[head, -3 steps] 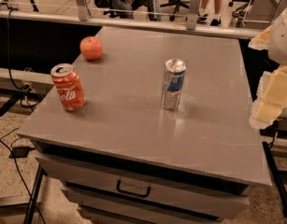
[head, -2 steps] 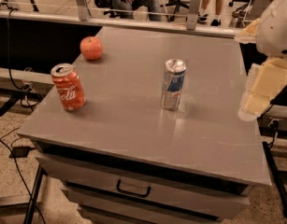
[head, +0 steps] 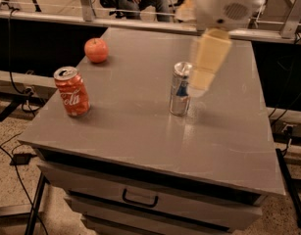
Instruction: Pick coke can
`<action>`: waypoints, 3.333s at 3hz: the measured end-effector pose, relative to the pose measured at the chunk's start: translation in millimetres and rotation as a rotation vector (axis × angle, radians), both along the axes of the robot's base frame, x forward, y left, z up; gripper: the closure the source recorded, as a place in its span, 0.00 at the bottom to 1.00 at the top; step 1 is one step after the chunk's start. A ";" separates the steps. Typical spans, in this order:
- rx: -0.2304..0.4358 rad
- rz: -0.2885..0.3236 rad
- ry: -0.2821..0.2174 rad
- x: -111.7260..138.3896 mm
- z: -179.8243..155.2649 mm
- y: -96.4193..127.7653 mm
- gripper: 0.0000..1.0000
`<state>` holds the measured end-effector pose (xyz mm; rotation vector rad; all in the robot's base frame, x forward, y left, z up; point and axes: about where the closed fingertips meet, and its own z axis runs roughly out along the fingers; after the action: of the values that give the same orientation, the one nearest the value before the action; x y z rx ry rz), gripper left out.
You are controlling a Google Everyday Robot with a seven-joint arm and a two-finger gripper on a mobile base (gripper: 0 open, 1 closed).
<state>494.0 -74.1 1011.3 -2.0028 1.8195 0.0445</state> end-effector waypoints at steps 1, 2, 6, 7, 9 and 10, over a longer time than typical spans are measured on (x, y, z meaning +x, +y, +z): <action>0.017 0.113 0.011 16.6 -0.2 65.5 0.00; 0.038 0.175 0.039 31.3 -12.9 120.1 0.00; 0.235 0.146 0.224 50.1 -75.7 255.3 0.00; 0.225 0.132 0.229 53.5 -94.9 275.0 0.00; 0.222 0.136 0.232 52.1 -97.0 277.5 0.48; 0.241 0.174 0.221 43.6 -74.7 275.9 0.79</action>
Offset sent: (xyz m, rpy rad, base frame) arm 0.0514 0.1976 -0.0365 0.0657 0.1040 0.2436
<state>537.6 201.8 936.6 -2.0396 1.6669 0.5308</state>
